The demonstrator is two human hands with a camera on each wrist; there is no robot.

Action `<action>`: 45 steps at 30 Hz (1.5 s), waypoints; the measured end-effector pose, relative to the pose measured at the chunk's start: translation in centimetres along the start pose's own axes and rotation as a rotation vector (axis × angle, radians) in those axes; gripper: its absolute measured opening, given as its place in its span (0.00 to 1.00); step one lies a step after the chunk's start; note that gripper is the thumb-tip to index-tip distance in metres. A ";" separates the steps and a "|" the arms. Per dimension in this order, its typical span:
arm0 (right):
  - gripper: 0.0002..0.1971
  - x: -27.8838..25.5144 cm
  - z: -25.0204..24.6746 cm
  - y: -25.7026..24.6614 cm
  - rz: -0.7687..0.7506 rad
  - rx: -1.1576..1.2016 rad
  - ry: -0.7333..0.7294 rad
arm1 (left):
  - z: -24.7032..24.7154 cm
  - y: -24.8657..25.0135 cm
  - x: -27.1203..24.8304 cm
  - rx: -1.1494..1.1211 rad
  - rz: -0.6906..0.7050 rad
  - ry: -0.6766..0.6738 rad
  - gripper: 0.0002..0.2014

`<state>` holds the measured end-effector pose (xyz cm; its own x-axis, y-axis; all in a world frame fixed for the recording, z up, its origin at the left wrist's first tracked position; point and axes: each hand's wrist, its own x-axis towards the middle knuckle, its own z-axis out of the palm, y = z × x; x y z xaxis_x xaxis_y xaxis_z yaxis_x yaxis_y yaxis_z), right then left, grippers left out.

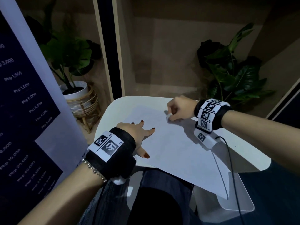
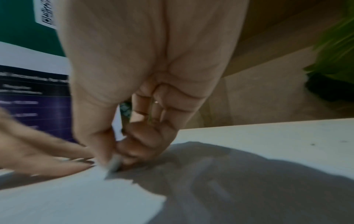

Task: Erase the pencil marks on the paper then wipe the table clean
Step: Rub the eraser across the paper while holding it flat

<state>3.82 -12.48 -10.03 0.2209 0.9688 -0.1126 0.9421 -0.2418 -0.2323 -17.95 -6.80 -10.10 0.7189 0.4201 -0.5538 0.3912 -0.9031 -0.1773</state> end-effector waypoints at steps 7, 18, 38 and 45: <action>0.07 0.3 -1.3 0.4 0.023 0.171 0.078 | 0.0 -0.1 0.0 -0.005 0.000 0.010 0.50; 0.10 1.3 -0.9 -0.3 -0.005 0.023 -0.005 | 0.1 0.5 0.1 0.014 -0.046 0.033 0.50; 0.08 -0.3 0.0 0.9 0.000 0.179 -0.051 | 0.1 0.3 0.0 -0.003 -0.034 0.030 0.50; 0.08 -1.0 0.0 0.2 -0.056 0.285 -0.243 | 0.1 0.4 -0.1 0.007 -0.038 0.035 0.49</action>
<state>3.83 -13.53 -9.96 0.0726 0.9479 -0.3101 0.8353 -0.2277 -0.5005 -17.93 -7.19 -10.15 0.7232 0.4566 -0.5182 0.4143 -0.8871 -0.2034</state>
